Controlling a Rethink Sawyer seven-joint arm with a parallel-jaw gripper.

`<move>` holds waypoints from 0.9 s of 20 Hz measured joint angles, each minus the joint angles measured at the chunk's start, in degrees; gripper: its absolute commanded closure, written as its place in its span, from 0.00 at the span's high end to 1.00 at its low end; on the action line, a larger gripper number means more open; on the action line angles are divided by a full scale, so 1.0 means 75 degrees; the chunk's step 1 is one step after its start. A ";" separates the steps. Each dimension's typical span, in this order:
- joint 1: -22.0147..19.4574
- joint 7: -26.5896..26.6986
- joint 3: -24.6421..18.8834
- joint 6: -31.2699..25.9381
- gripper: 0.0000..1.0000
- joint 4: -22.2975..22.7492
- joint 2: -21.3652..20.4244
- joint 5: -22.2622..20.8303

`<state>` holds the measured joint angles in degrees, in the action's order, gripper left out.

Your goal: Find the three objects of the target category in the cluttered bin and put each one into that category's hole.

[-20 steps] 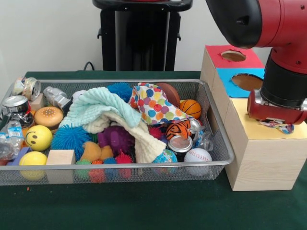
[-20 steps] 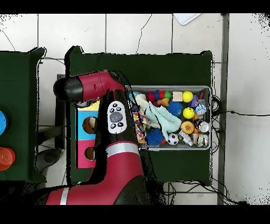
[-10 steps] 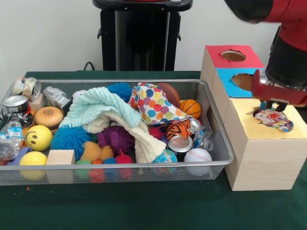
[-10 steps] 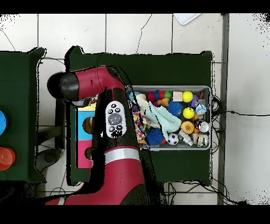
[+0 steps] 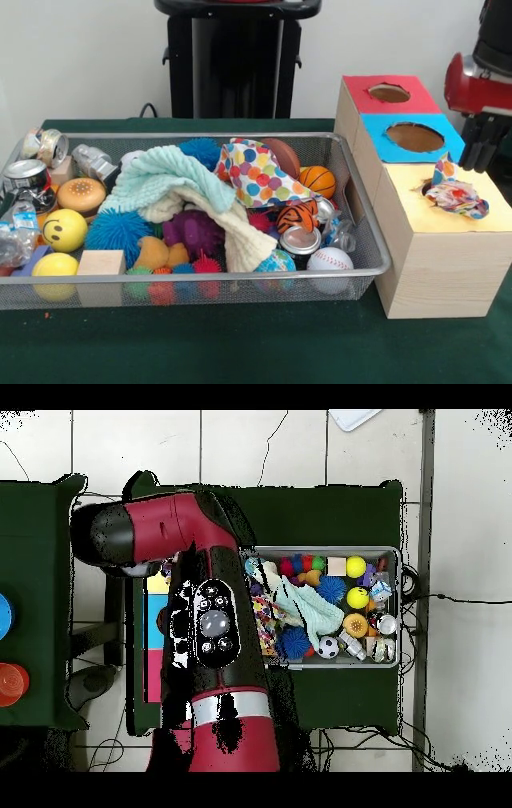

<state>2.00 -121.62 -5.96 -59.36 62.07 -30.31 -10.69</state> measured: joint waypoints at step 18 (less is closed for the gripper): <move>-0.0517 0.0000 -0.0015 -0.0003 0.00 -0.0989 0.0644 -0.0036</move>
<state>-1.87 -121.62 -6.07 -59.38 54.66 -25.48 -10.96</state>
